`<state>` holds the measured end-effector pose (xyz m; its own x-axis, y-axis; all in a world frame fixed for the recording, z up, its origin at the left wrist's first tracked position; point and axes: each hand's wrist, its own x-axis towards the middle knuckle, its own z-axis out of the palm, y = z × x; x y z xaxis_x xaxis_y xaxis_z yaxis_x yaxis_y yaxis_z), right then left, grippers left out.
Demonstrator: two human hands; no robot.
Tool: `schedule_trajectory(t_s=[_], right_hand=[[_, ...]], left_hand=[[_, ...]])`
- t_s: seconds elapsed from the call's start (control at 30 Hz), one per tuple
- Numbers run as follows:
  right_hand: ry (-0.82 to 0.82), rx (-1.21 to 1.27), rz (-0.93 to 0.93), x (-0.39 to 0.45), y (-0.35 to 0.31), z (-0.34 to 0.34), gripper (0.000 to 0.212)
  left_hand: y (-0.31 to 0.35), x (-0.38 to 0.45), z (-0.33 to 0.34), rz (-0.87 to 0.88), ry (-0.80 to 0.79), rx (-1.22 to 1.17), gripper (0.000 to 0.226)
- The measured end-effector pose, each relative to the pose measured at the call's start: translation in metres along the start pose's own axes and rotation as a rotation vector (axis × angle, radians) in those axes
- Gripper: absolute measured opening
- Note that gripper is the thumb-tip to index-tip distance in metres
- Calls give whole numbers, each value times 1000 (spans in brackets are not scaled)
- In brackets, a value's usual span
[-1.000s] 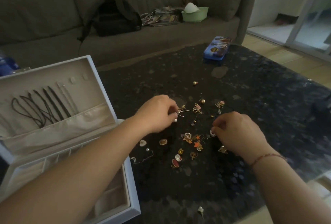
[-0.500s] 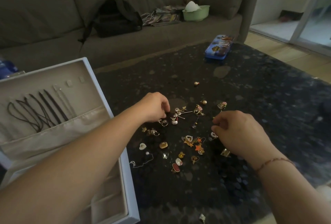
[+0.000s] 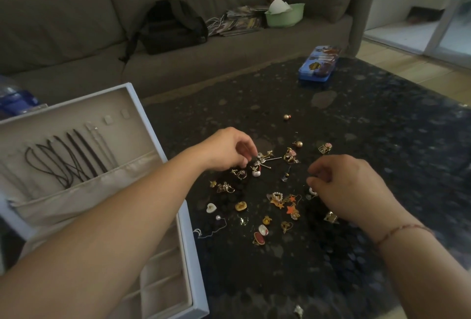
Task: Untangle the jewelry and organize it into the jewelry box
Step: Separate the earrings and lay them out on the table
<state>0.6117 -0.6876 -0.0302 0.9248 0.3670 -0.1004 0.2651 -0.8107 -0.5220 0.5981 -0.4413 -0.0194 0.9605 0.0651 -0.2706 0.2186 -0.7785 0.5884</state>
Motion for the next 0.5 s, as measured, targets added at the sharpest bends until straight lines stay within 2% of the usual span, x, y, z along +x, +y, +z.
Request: schedule_trajectory(t_s=[0.07, 0.2, 0.3, 0.37, 0.5], right_hand=[[7, -5, -5, 0, 0, 0, 23], [14, -16, -3, 1, -1, 1, 22], [7, -23, 1, 2, -2, 1, 22], [4, -22, -1, 2, -4, 1, 21], [3, -12, -20, -1, -7, 2, 22]], left_hand=[[-1, 0, 1, 5, 21, -6, 32], [-1, -2, -10, 33, 209, 52, 31], [-1, -9, -20, 15, 95, 67, 30], [-2, -13, -19, -24, -16, 194, 28], [-10, -18, -9, -40, -69, 296, 26]])
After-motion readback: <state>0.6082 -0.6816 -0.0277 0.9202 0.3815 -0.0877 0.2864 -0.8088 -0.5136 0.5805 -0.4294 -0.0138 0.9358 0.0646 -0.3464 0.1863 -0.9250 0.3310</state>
